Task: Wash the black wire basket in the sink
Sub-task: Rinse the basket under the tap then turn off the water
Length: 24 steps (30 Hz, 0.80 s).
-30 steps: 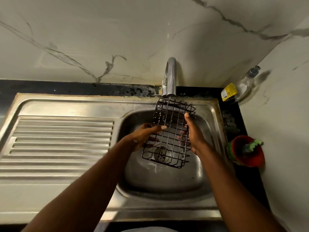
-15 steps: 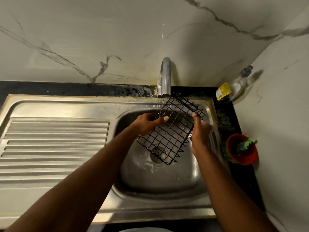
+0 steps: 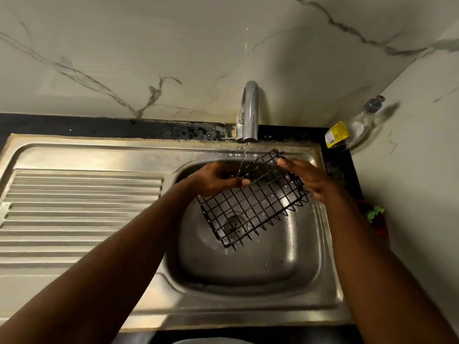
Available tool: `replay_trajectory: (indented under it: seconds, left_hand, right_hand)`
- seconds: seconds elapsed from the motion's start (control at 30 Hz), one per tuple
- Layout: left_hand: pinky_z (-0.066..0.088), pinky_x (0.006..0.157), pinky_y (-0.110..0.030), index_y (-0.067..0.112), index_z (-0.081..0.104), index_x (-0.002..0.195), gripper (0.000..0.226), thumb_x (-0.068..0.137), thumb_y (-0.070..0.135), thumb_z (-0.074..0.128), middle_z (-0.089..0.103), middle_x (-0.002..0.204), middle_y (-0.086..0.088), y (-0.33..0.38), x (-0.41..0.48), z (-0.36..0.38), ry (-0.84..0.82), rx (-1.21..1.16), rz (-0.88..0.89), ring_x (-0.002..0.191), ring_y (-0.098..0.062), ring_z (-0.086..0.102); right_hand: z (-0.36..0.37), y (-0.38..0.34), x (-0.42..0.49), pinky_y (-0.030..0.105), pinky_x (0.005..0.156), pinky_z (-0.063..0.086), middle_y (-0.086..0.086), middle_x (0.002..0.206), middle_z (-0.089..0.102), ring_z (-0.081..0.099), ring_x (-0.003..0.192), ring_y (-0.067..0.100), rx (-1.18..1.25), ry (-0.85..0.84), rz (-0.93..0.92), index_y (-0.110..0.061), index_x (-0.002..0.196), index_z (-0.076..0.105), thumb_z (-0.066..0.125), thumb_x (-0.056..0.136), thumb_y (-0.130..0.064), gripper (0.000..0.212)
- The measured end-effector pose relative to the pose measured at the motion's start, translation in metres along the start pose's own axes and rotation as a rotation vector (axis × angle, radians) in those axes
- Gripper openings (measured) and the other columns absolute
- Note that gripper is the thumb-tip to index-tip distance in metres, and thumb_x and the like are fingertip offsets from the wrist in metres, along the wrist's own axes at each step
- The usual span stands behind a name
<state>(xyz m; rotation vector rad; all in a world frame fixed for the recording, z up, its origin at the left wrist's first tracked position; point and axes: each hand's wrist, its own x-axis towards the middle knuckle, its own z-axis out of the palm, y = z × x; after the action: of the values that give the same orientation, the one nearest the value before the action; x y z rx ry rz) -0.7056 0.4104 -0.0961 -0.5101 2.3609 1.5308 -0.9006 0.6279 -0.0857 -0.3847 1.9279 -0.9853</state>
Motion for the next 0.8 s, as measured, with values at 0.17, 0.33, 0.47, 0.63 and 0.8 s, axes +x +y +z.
replay_trajectory:
  seconds: [0.17, 0.33, 0.47, 0.63, 0.8]
  left_hand:
    - [0.046, 0.108, -0.035, 0.027, 0.053, 0.148, 0.063, 0.092, 0.049, 0.073, 0.060, 0.146, 0.002, 0.011, -0.001, -0.015, -0.052, 0.038, -0.025, 0.124, -0.010, 0.055]
    - [0.058, 0.077, -0.032, 0.024, 0.055, 0.135, 0.067, 0.090, 0.074, 0.056, 0.064, 0.125, -0.010, 0.009, -0.001, -0.039, -0.227, -0.034, -0.387, 0.101, -0.019, 0.065]
    - [0.052, 0.088, -0.038, 0.019, 0.060, 0.132, 0.078, 0.083, 0.079, 0.055, 0.068, 0.124, -0.012, -0.021, -0.010, -0.052, -0.087, -0.450, -0.465, 0.103, -0.027, 0.067]
    - [0.053, 0.073, -0.034, 0.010, 0.070, 0.107, 0.047, 0.091, 0.054, 0.071, 0.063, 0.083, -0.004, -0.061, -0.019, 0.000, 0.282, -1.304, -0.409, 0.069, -0.017, 0.059]
    - [0.041, 0.053, -0.026, 0.021, 0.060, 0.073, 0.041, 0.102, 0.050, 0.055, 0.053, 0.062, 0.003, -0.044, -0.023, 0.041, 0.496, -1.276, -0.546, 0.054, -0.011, 0.043]
  right_hand:
    - [0.016, 0.013, -0.006, 0.030, 0.074, 0.046, 0.000, 0.107, 0.067, 0.062, 0.090, 0.015, 0.139, -0.090, 0.085, -0.024, 0.119, 0.064, 0.085, 0.061, -0.059, 0.071]
    - [0.021, 0.025, -0.005, 0.020, 0.047, 0.024, -0.011, 0.067, 0.046, 0.035, 0.050, 0.004, 0.409, -0.062, 0.112, -0.031, 0.079, 0.068, 0.083, 0.056, -0.047, 0.032]
    - [0.015, 0.033, -0.001, 0.019, 0.042, 0.022, -0.012, 0.066, 0.046, 0.032, 0.044, 0.002, 0.542, -0.059, 0.094, -0.029, 0.068, 0.061, 0.084, 0.057, -0.045, 0.030]
    - [0.020, 0.042, 0.007, 0.017, 0.040, 0.028, -0.009, 0.066, 0.044, 0.035, 0.042, 0.004, 0.740, 0.047, 0.086, -0.026, 0.076, 0.057, 0.085, 0.057, -0.047, 0.040]
    - [0.037, 0.038, 0.006, 0.028, 0.058, 0.038, 0.002, 0.087, 0.068, 0.057, 0.065, 0.013, 0.575, 0.224, 0.109, -0.017, 0.102, 0.069, 0.062, 0.084, -0.045, 0.034]
